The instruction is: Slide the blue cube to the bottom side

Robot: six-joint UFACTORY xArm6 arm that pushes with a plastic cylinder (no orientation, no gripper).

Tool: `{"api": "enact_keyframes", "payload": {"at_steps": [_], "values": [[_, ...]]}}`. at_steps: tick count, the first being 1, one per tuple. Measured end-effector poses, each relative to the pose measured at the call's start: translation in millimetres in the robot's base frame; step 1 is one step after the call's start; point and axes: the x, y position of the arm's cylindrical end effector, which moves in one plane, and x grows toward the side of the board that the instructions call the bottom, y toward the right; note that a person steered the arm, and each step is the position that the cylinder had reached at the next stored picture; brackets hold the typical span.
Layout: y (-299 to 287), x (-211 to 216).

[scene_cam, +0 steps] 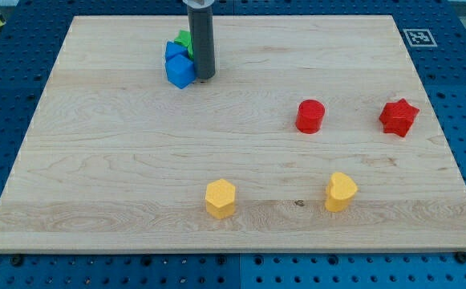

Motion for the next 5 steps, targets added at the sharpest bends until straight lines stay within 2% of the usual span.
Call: {"api": "enact_keyframes", "payload": {"at_steps": [4,5], "values": [[-18.4,-8.7],[-45.0,-6.9]]}}
